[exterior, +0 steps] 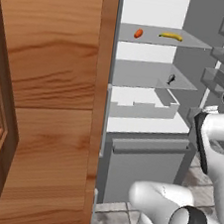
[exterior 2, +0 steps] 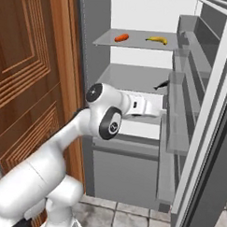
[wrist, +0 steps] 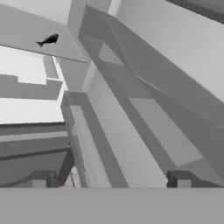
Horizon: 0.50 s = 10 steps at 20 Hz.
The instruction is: Open the fridge, remove the banana, carrot, and fish, and place them on any counter.
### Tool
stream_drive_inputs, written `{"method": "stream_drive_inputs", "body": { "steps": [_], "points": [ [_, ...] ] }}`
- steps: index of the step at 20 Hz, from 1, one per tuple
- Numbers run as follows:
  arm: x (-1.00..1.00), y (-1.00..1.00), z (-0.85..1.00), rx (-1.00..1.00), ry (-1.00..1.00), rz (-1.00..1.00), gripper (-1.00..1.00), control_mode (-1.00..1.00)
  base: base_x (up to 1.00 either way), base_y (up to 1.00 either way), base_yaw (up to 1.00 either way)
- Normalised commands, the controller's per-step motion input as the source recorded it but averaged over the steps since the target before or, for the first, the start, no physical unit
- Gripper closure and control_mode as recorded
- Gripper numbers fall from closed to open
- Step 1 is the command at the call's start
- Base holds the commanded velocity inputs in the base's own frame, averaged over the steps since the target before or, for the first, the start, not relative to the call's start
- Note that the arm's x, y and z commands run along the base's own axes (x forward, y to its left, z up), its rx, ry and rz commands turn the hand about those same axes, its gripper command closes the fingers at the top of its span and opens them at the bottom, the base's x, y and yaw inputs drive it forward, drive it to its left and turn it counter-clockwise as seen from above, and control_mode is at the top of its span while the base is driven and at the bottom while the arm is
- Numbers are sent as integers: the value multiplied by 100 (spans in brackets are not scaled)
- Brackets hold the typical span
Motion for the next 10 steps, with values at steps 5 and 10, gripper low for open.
{"method": "stream_drive_inputs", "body": {
  "steps": [5,10],
  "points": [
    [-60,90,100,18,34,26,-100,-100,0,0,0],
    [-32,97,89,22,42,23,-100,-100,0,0,0]
  ]
}}
